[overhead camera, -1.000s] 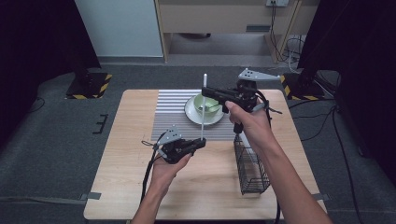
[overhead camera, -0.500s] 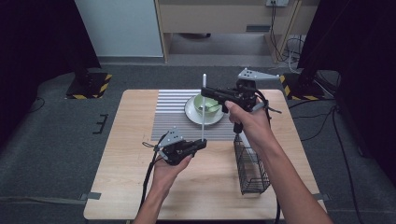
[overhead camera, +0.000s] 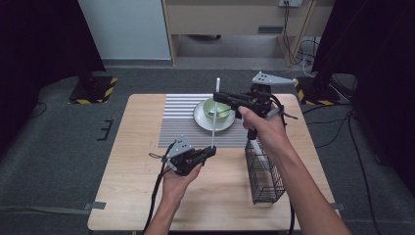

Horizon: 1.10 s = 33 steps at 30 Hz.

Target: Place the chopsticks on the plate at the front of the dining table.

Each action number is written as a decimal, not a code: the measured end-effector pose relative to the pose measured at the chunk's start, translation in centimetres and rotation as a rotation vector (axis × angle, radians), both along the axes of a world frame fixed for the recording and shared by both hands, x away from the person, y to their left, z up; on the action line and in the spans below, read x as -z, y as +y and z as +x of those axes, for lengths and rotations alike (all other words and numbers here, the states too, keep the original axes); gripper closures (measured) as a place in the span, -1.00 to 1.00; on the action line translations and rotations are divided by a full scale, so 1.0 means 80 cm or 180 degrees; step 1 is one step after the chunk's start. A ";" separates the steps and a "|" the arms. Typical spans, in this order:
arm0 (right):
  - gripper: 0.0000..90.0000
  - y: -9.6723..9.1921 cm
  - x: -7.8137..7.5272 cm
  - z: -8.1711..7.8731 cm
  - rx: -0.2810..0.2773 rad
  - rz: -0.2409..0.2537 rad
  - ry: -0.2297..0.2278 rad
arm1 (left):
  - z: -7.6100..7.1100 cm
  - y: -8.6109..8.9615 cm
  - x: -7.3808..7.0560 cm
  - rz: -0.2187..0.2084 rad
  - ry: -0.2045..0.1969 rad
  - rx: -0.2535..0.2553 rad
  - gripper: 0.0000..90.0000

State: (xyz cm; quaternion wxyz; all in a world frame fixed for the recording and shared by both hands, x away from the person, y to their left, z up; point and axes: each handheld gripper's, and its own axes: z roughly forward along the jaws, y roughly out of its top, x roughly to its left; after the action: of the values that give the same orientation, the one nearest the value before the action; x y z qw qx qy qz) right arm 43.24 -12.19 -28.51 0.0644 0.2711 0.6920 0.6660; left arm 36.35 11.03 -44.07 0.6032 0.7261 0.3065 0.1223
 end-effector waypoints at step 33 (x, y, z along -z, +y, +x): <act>-0.68 -0.184 0.069 -0.010 0.1624 -0.0150 -0.0098 | 0.008 0.027 -0.016 0.0009 -0.0105 -0.0533 0.93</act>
State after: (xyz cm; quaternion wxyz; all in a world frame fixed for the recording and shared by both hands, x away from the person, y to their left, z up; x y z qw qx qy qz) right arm 42.40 -26.91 -34.00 0.2472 0.4252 0.6154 0.6160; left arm 36.99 13.18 -42.80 0.5947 0.6968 0.3560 0.1848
